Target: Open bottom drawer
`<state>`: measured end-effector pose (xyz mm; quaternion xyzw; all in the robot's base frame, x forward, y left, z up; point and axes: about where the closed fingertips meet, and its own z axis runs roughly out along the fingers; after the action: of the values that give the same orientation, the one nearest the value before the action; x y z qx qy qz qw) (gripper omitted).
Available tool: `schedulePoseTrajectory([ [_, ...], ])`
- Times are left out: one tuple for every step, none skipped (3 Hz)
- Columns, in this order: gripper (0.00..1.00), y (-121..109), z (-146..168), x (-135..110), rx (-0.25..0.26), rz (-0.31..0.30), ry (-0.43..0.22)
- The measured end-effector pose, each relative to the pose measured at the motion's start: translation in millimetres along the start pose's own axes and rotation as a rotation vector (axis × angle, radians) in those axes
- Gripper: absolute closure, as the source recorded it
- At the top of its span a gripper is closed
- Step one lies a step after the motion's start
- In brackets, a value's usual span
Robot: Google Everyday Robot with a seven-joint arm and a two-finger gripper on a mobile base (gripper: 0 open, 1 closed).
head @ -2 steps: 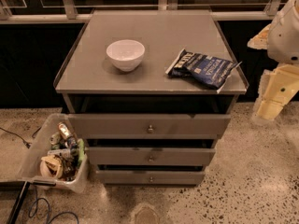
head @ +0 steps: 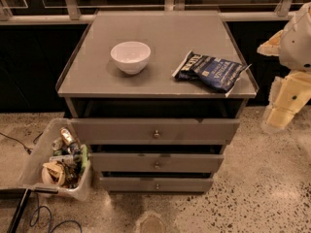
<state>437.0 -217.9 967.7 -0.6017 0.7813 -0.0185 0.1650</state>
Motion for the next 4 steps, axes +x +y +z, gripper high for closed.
schedulePoseTrajectory([
  [0.0, 11, 35, 1, -0.058, 0.006, -0.059],
  [0.0, 34, 91, 5, -0.114, 0.008, -0.162],
  [0.0, 49, 141, 11, -0.11, 0.01, -0.256],
  [0.0, 60, 190, 12, -0.066, -0.016, -0.253],
])
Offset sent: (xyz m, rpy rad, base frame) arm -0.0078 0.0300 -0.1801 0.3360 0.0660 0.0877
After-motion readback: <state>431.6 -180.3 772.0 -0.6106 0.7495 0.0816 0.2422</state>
